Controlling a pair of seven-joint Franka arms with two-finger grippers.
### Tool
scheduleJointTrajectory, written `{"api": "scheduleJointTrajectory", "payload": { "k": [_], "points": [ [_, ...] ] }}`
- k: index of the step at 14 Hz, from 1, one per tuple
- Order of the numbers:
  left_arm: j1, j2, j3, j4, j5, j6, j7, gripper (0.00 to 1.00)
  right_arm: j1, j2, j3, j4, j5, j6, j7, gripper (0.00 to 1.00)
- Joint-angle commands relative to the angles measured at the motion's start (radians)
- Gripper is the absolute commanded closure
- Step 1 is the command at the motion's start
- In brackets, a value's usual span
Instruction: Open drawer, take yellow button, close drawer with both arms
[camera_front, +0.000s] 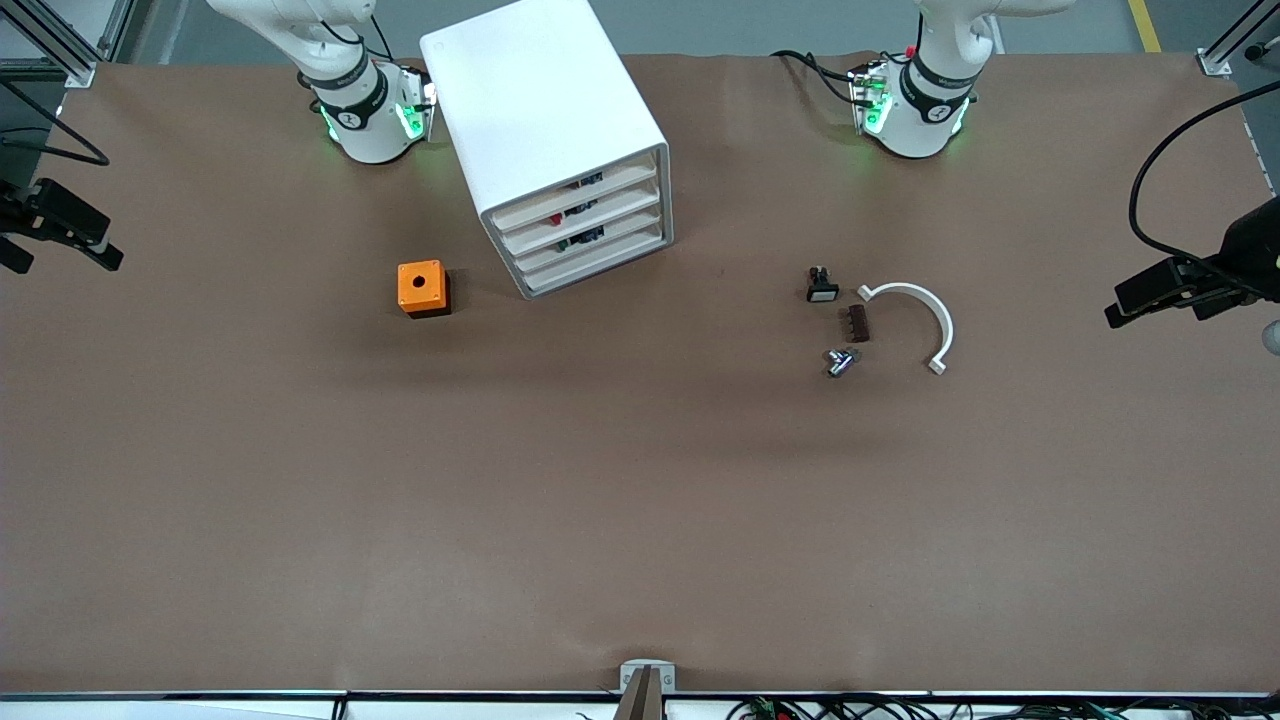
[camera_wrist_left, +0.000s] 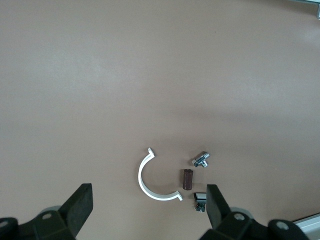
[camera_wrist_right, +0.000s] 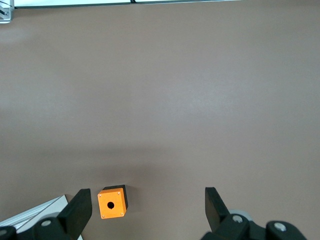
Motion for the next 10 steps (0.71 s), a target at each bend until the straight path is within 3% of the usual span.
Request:
{"api": "scheduleJointTrajectory", "payload": {
  "k": [1,8,10],
  "points": [
    [-0.001,-0.007,0.000,0.000,0.010,0.006,-0.008,0.00,-0.011,-0.021,0.004,-0.019,0.018,0.005,-0.015,0.00],
    [0.008,0.013,0.002,-0.005,-0.002,0.006,-0.012,0.00,-0.018,-0.010,0.002,0.033,0.016,0.000,-0.015,0.00],
    [-0.007,0.068,0.003,0.000,0.004,0.012,-0.063,0.00,-0.018,-0.012,0.002,0.039,0.016,-0.023,-0.015,0.00]
  ]
}}
